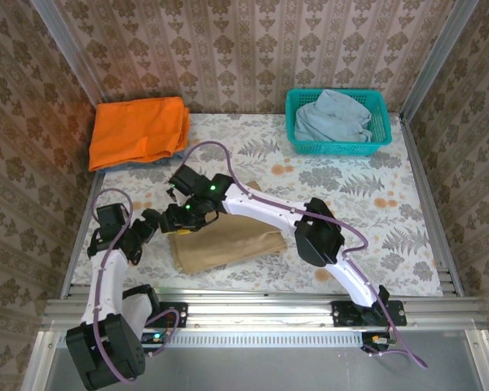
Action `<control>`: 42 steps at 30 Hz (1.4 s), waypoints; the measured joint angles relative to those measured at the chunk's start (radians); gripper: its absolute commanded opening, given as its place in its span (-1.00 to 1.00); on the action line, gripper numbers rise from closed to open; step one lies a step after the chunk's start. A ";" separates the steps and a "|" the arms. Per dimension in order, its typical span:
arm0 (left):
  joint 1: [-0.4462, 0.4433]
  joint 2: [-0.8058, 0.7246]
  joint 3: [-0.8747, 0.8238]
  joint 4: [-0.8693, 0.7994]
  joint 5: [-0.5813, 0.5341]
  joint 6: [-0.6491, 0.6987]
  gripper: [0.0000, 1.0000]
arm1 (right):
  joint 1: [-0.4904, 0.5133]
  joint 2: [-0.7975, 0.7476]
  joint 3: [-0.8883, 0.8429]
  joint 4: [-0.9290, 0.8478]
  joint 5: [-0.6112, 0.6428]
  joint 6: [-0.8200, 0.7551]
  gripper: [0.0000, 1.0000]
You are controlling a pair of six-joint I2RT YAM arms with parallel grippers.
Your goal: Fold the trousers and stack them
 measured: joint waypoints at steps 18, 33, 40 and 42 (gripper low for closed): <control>-0.402 0.117 0.050 0.002 -0.061 0.047 -0.26 | -0.479 -0.558 -0.728 0.039 0.132 -0.224 0.10; -0.453 0.159 0.026 0.017 -0.131 0.069 -1.00 | -0.503 -0.369 -0.789 0.013 0.116 -0.441 0.10; -0.453 0.135 0.026 0.003 -0.159 0.072 -1.00 | -0.503 -0.296 -0.788 0.059 0.053 -0.449 -1.00; -0.450 0.134 0.036 -0.018 -0.166 0.077 -1.00 | -0.516 -0.301 -0.792 0.079 0.044 -0.437 -1.00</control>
